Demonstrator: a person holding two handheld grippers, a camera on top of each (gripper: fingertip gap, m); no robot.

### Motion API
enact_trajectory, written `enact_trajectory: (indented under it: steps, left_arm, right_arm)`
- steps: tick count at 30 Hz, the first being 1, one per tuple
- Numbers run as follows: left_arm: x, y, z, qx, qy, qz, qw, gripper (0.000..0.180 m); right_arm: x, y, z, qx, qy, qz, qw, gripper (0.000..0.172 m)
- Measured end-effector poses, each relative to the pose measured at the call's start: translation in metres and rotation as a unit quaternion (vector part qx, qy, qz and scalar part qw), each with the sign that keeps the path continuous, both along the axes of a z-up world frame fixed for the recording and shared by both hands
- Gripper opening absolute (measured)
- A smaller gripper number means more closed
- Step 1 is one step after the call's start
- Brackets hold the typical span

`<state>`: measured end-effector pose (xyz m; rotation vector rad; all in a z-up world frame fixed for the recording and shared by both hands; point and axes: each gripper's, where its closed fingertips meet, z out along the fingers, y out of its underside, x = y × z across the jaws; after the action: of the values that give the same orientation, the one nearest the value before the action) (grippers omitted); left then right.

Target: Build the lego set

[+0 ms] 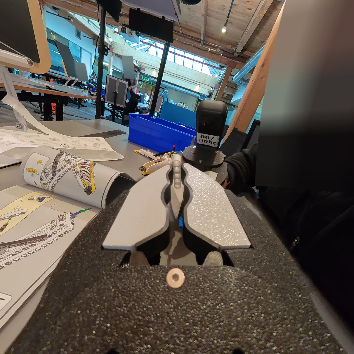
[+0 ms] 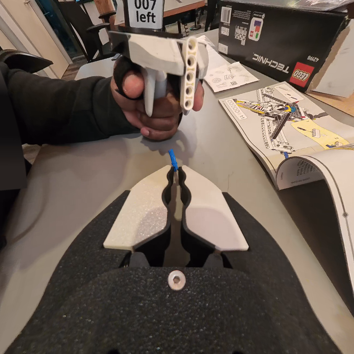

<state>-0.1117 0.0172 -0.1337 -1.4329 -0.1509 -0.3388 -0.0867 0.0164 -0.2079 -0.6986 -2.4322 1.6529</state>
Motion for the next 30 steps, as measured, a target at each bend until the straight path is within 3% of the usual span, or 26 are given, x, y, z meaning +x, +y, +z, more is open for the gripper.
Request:
enact_trajectory:
  steps: [1,9,30]
  left_arm:
    - [-0.001,0.0,-0.002,-0.006,-0.001,0.001,1.0,0.007]
    - [-0.003,0.003,-0.011,-0.033,-0.009,0.002,0.999,0.007]
    - [-0.004,0.004,-0.013,-0.036,-0.014,0.001,0.999,0.007]
  right_arm:
    - [-0.001,0.001,0.001,-0.004,0.001,-0.004,1.0,0.004]
    - [-0.013,0.011,0.009,-0.029,0.02,-0.037,0.999,0.004]
    - [-0.013,0.01,0.009,-0.03,0.019,-0.035,0.999,0.004]
